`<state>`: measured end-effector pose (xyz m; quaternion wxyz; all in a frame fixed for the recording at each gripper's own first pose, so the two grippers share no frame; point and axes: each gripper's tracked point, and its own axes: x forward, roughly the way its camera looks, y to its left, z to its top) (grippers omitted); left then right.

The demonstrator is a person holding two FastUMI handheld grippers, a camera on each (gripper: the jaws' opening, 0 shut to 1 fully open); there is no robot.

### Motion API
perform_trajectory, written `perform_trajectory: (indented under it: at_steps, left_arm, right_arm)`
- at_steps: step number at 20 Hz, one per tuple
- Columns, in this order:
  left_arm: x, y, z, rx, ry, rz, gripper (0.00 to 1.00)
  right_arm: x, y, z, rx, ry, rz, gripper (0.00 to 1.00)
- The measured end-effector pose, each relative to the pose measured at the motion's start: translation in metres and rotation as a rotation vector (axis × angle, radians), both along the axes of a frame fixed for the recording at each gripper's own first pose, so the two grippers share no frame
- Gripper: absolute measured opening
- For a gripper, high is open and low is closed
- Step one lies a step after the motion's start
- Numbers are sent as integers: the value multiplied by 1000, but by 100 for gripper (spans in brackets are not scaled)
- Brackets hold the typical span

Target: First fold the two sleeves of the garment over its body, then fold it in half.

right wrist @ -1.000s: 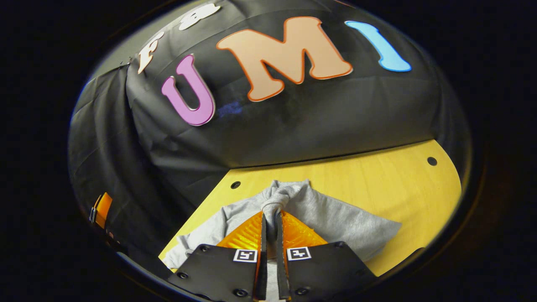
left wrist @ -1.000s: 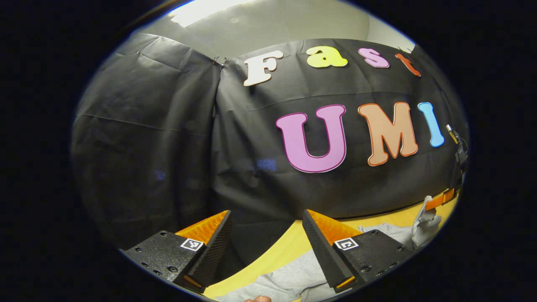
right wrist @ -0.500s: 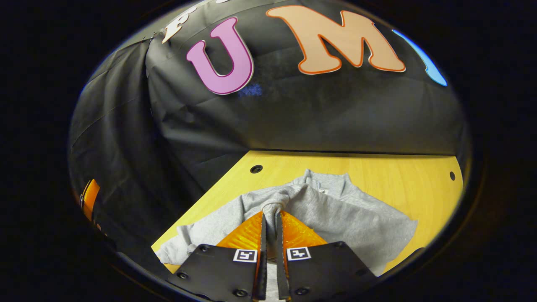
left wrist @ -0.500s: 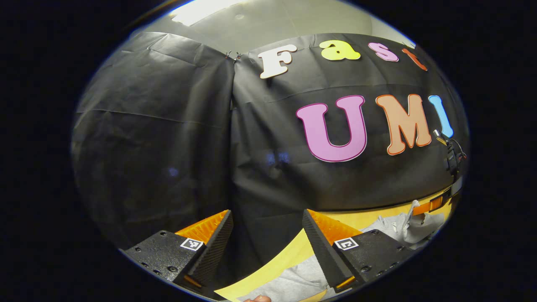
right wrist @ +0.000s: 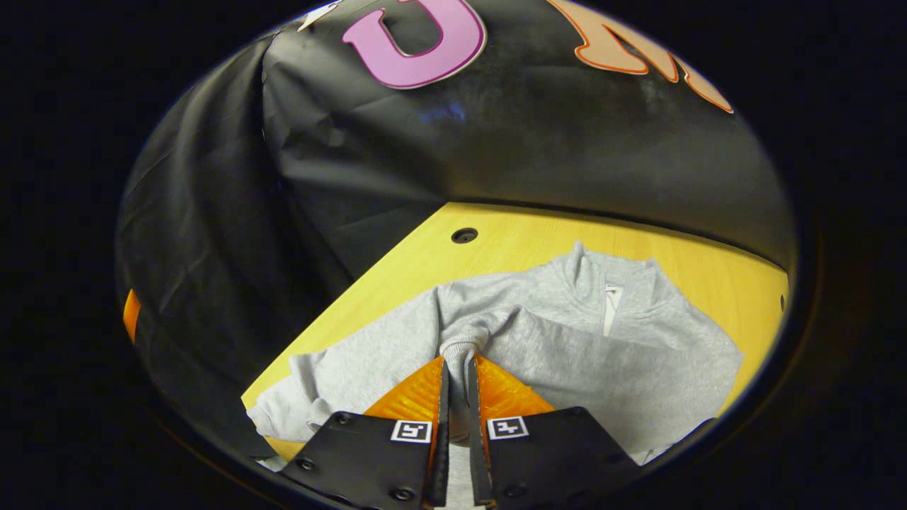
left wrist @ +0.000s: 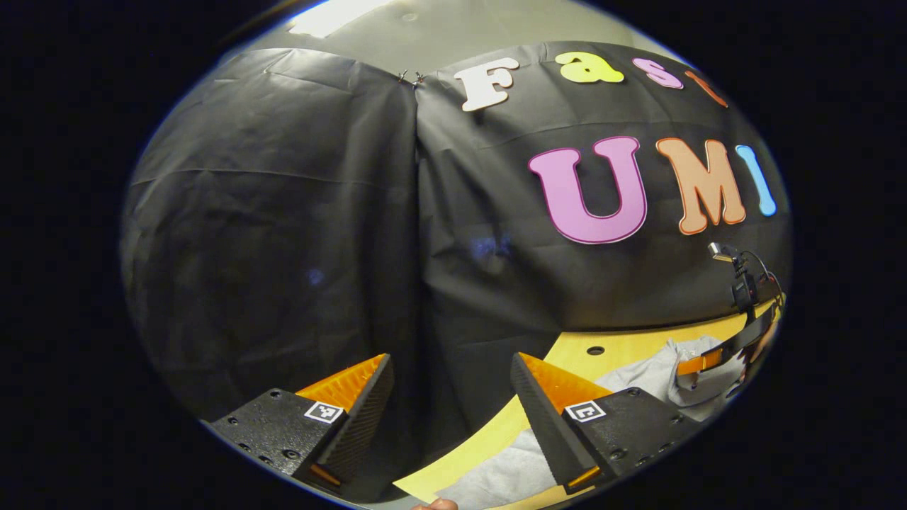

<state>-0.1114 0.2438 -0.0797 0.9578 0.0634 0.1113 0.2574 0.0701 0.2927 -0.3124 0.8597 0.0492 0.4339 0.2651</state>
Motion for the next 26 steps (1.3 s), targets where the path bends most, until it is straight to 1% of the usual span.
perform_trajectory:
  at_steps: [2, 4, 5, 6, 7, 8, 9, 10, 11, 15, 16, 18, 19, 24, 25, 26]
  left_arm:
    - [-5, 3, -11, -10, 24, 3, 97]
    - [-9, -1, -21, -38, 39, -17, 97]
    - [-11, 1, -29, -44, 58, -19, 99]
    - [-13, 2, -38, -47, 79, -20, 98]
    - [-16, 3, -47, -51, 100, -22, 99]
    - [-18, 2, -55, -60, 119, -28, 98]
    - [-21, 0, -64, -71, 127, -39, 98]
    - [-23, -4, -75, -86, 144, -46, 99]
    - [-26, -6, -89, -101, 171, -50, 97]
    - [-35, -22, -143, -172, 277, -76, 98]
    - [-39, -28, -154, -197, 303, -88, 98]
    - [-47, -33, -177, -230, 359, -90, 100]
    - [-51, -33, -187, -246, 382, -86, 98]
    - [-68, -34, -230, -326, 472, -57, 98]
    - [-71, -35, -234, -351, 484, -51, 100]
    - [-73, -37, -239, -392, 495, -51, 98]
  right_arm:
    - [-2, 6, -9, -5, 20, 0, 15]
    - [-5, 22, -8, 43, 48, 0, 15]
    - [-7, 26, -2, 71, 45, 0, 17]
    - [-4, 30, 4, 89, 27, -1, 43]
    - [0, 29, 8, 87, -4, -3, 69]
    - [4, 27, 11, 83, -38, -1, 95]
    - [5, 23, 20, 74, -70, 1, 91]
    - [8, 18, 28, 65, -102, -1, 96]
    - [9, 12, 36, 59, -134, -4, 95]
    - [14, -19, 65, 43, -227, -29, 96]
    - [13, -28, 71, 40, -237, -35, 96]
    - [13, -48, 80, 32, -258, -57, 96]
    - [12, -56, 82, 30, -262, -67, 96]
    - [10, -94, 85, 8, -263, -119, 96]
    - [8, -100, 83, 2, -262, -125, 96]
    - [7, -106, 83, -4, -257, -127, 96]
